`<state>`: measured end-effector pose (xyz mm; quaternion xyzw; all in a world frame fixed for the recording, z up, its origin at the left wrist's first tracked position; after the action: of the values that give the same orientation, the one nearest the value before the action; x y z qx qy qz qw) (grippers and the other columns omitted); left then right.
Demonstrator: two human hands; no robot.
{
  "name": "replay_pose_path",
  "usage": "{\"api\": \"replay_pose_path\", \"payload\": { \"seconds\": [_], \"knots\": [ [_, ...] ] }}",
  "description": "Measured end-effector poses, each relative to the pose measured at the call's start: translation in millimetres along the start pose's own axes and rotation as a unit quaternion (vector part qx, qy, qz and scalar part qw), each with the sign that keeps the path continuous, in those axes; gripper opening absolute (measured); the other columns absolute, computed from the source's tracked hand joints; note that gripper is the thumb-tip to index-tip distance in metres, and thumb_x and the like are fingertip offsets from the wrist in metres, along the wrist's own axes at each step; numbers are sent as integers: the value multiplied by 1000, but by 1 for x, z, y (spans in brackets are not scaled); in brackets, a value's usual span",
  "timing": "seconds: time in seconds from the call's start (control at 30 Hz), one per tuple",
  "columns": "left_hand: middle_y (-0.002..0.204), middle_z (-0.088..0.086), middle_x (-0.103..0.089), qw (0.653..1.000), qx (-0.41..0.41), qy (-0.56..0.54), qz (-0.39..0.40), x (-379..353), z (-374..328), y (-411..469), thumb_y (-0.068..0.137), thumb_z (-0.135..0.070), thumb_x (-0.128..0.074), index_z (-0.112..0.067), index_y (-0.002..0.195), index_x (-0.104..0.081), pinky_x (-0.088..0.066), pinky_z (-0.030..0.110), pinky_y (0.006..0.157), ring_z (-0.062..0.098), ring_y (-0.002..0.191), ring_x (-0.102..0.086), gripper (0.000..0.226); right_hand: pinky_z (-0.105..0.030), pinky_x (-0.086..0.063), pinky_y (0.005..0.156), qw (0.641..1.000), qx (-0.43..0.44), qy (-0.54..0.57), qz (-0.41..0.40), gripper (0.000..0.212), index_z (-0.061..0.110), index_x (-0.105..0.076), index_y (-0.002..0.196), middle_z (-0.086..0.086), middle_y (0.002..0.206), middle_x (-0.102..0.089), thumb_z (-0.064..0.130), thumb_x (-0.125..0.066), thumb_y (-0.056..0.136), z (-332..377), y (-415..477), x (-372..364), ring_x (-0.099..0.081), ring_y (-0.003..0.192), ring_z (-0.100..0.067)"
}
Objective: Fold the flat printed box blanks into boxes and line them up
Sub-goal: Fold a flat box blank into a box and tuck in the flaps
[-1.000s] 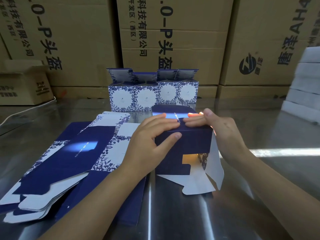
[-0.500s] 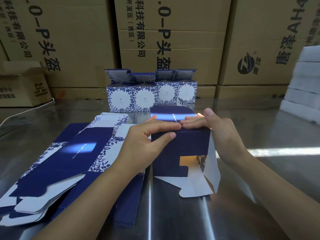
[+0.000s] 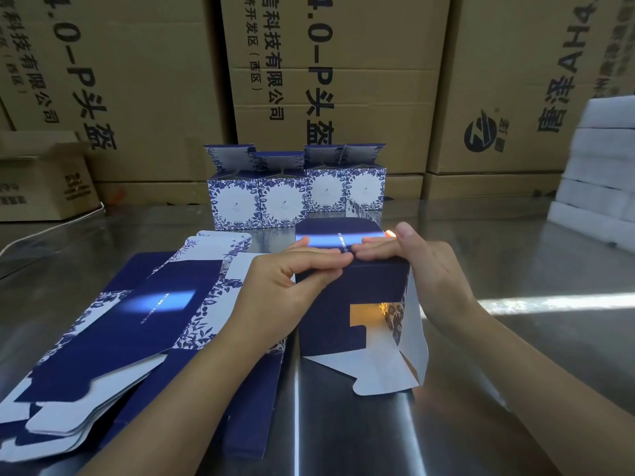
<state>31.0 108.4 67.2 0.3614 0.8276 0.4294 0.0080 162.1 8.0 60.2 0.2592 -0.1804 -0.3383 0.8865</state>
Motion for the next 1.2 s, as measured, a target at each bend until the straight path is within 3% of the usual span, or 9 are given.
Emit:
{"api": "replay_pose_path", "payload": {
  "seconds": [0.1,0.23,0.5,0.83,1.2],
  "knots": [
    [90,-23,-71,1000,26,-7,9,3,3,2,78,-3,-72,-28,86,-74,-34,9,101,-2,98,-64,27,-8,-40,86,1000,6,-9,6,50,18,-77,77,8,89,-75,42,-35,91,0,0,1,-65,98,-2],
    [89,-21,-72,997,68,-41,14,14,12,4,72,-3,-76,-29,82,-74,-42,4,81,-5,93,-64,28,-6,-39,85,1000,11,-10,3,49,19,-77,76,9,87,-75,40,-35,92,0,1,0,-65,98,-1],
    [91,-11,-74,992,97,-71,45,18,16,6,71,-1,-76,-31,79,-77,-44,8,86,0,102,-64,31,-7,-39,87,1000,14,-15,2,48,20,-77,76,9,88,-75,39,-36,92,-1,0,-1,-65,98,-2],
    [80,-11,-74,992,86,-92,30,13,10,5,72,8,-72,-16,75,-75,-42,3,81,-3,95,-66,24,-7,-39,86,1000,14,-18,-8,47,21,-77,75,9,86,-75,40,-37,91,-2,1,1,-65,96,-2],
    [85,-9,-75,995,63,-75,9,15,12,3,74,1,-74,-23,76,-75,-43,8,86,5,93,-68,24,-7,-38,88,999,25,-24,-3,46,21,-76,78,10,88,-75,38,-37,93,0,1,1,-65,99,-1]
  ]
}}
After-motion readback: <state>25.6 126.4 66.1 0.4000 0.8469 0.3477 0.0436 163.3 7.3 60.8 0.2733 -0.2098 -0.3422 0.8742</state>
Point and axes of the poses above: each hand's wrist, its own y-axis towards the middle knuckle, its own x-axis out of the back of the hand, z = x × y, the point moved 8 cm from there along y, towards the middle knuckle
